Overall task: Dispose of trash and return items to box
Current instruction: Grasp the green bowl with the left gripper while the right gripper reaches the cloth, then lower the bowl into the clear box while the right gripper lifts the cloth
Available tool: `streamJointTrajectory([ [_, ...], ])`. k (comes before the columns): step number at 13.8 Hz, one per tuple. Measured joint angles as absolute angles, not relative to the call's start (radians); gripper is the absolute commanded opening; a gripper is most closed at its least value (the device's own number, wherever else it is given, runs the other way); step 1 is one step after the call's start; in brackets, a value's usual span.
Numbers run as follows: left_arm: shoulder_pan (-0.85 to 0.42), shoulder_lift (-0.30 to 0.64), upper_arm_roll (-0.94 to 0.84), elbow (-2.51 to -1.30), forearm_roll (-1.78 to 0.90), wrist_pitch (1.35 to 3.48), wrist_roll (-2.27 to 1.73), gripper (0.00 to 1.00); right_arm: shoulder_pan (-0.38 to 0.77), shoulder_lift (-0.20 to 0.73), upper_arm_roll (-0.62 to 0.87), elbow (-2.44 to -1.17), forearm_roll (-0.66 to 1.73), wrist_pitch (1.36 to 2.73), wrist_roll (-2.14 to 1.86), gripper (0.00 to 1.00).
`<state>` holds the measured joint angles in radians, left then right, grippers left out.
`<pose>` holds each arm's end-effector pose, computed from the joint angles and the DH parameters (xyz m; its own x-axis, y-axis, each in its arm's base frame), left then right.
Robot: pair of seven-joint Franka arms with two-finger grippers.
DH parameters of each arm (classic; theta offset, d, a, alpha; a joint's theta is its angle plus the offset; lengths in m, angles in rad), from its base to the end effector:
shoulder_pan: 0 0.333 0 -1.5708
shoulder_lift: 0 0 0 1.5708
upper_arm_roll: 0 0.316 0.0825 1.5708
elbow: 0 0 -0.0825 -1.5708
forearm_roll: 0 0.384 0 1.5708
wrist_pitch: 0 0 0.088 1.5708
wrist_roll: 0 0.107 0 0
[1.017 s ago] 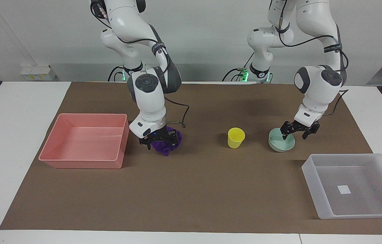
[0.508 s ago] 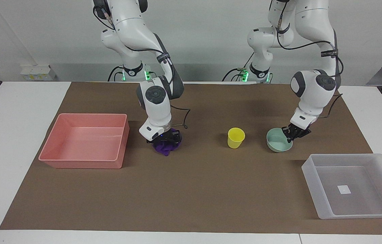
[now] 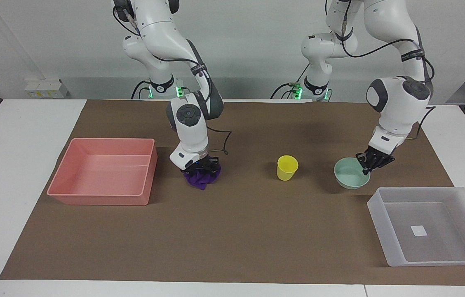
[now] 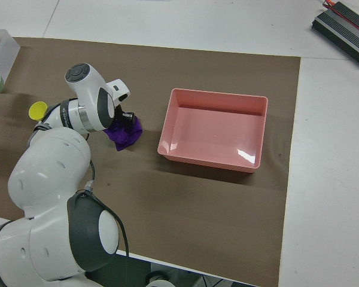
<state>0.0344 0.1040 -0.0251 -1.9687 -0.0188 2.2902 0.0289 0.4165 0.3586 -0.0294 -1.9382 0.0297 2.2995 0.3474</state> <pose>0.6002 0.0055 0.4408 0.9763 -0.0067 0.2161 -0.0097 -0.9999 0.0128 0.5721 0.2348 0.3000 0.9998 0.0218 -0.0014 0.0218 -0.9997 -0.0122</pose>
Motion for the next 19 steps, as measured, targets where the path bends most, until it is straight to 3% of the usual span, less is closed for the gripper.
streamJointTrajectory([
  [6,0.118,0.248,-0.024,-1.712,-0.019,2.234,0.030,0.00,0.410,0.290,-0.037,-1.926,0.033,2.237,0.367,0.00],
  [12,0.183,0.566,-0.023,-1.312,-0.018,2.179,0.030,0.00,0.375,0.174,-0.041,-1.753,0.033,1.946,0.424,0.00],
  [15,0.203,0.677,-0.020,-1.244,-0.001,2.204,0.030,0.00,0.340,0.150,-0.042,-1.637,0.033,1.813,0.425,0.00],
  [19,0.219,0.710,-0.017,-1.274,0.003,2.270,0.030,0.00,0.288,0.096,-0.043,-1.499,0.033,1.627,0.425,0.00],
])
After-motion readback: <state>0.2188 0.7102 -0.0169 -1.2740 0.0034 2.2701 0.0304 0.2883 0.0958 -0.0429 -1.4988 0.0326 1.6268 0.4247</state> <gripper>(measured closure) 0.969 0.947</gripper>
